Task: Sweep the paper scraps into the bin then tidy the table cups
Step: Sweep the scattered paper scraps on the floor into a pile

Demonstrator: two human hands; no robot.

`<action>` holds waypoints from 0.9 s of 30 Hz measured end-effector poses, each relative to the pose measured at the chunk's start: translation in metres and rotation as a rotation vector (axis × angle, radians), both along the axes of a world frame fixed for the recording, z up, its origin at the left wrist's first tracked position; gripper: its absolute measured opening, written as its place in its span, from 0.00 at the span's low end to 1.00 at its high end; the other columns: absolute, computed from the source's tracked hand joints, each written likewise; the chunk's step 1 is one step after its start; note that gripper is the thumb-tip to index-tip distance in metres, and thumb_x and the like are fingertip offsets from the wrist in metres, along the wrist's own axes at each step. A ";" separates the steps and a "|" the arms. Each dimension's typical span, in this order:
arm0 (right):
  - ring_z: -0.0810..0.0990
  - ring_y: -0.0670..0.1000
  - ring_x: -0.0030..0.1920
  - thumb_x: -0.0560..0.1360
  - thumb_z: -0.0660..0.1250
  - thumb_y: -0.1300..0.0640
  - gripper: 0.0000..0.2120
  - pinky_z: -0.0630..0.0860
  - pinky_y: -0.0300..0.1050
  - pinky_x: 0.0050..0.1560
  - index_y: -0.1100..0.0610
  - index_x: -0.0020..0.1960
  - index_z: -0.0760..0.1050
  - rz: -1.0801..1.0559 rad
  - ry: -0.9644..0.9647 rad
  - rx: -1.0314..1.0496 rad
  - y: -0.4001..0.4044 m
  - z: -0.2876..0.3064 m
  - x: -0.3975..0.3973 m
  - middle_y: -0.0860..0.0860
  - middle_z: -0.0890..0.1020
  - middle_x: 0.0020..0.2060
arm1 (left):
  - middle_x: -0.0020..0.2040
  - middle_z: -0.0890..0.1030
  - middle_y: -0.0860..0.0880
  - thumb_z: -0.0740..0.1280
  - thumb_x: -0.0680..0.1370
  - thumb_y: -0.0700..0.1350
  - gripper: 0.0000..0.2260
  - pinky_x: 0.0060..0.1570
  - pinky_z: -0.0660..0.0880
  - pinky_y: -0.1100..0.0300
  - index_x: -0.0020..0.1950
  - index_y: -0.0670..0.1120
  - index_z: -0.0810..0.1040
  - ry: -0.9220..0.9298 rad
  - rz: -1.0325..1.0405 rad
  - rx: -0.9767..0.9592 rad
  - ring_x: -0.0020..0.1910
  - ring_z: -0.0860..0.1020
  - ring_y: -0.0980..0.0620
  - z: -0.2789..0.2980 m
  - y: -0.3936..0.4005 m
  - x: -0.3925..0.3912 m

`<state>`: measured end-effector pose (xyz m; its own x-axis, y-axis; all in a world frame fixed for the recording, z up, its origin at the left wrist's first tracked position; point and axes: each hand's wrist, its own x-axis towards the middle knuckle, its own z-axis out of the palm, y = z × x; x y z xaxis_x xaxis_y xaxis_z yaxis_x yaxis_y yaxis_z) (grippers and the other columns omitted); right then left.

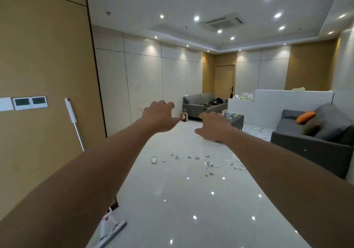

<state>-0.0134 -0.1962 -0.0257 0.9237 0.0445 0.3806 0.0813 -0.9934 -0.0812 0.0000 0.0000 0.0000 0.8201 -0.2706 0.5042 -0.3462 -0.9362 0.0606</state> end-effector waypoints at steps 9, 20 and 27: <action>0.72 0.59 0.64 0.75 0.67 0.43 0.27 0.73 0.56 0.60 0.53 0.70 0.69 0.001 0.021 0.065 -0.028 -0.032 0.151 0.56 0.76 0.63 | 0.71 0.69 0.47 0.62 0.76 0.60 0.26 0.63 0.68 0.46 0.72 0.52 0.66 0.055 0.053 0.098 0.69 0.65 0.45 -0.031 -0.029 0.146; 0.74 0.55 0.63 0.75 0.67 0.45 0.27 0.71 0.46 0.55 0.55 0.71 0.69 0.103 0.169 0.241 -0.103 -0.024 0.426 0.54 0.75 0.66 | 0.65 0.73 0.50 0.63 0.75 0.61 0.24 0.58 0.69 0.51 0.69 0.54 0.69 0.231 0.063 0.068 0.64 0.70 0.48 -0.039 -0.095 0.415; 0.76 0.55 0.59 0.75 0.67 0.47 0.22 0.74 0.46 0.52 0.56 0.66 0.73 0.097 0.249 0.223 -0.089 -0.067 0.594 0.53 0.77 0.62 | 0.68 0.71 0.49 0.64 0.75 0.59 0.25 0.58 0.69 0.53 0.70 0.53 0.68 0.305 0.085 0.105 0.66 0.69 0.48 -0.076 -0.092 0.576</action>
